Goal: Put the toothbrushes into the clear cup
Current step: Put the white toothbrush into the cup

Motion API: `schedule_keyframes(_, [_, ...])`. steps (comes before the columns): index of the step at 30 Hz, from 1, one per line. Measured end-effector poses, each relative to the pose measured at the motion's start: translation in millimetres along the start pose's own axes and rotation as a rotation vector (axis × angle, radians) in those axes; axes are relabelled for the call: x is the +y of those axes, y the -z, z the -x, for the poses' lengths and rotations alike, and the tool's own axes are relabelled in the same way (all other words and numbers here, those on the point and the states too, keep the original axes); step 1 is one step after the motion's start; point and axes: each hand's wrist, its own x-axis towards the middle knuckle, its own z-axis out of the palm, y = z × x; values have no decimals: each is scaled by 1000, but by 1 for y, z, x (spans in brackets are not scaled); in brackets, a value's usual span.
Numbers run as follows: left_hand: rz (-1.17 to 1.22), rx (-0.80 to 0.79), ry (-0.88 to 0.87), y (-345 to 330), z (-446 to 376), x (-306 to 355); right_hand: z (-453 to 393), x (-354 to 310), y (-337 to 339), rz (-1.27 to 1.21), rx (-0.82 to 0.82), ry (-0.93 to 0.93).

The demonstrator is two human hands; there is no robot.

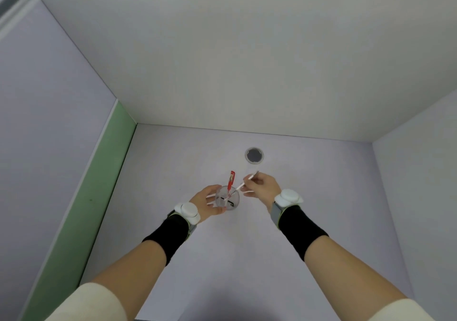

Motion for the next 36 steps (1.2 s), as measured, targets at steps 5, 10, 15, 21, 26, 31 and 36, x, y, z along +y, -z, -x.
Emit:
schedule_keyframes(5, [35, 23, -12, -2, 3, 0, 3, 17, -11, 91, -43, 16])
schedule_keyframes(10, [23, 21, -27, 0, -2, -3, 4, 24, -12, 108, -50, 12])
schedule_keyframes(15, [-9, 15, -34, -1, -3, -2, 9, 20, -3, 92, 3, 47])
schedule_keyframes(21, [-48, 23, -64, 2, 4, -4, 19, 18, 16, 146, 89, 28])
schedule_keyframes(26, [-59, 16, -52, -6, 6, -7, 26, 21, 48, 166, 154, -1])
schedule_keyframes(31, [-43, 73, -54, -18, 7, -10, 25, 30, 80, 269, 213, -54])
schedule_keyframes(36, [-14, 120, -57, -26, 10, -10, 17, 42, 102, 503, 202, -125])
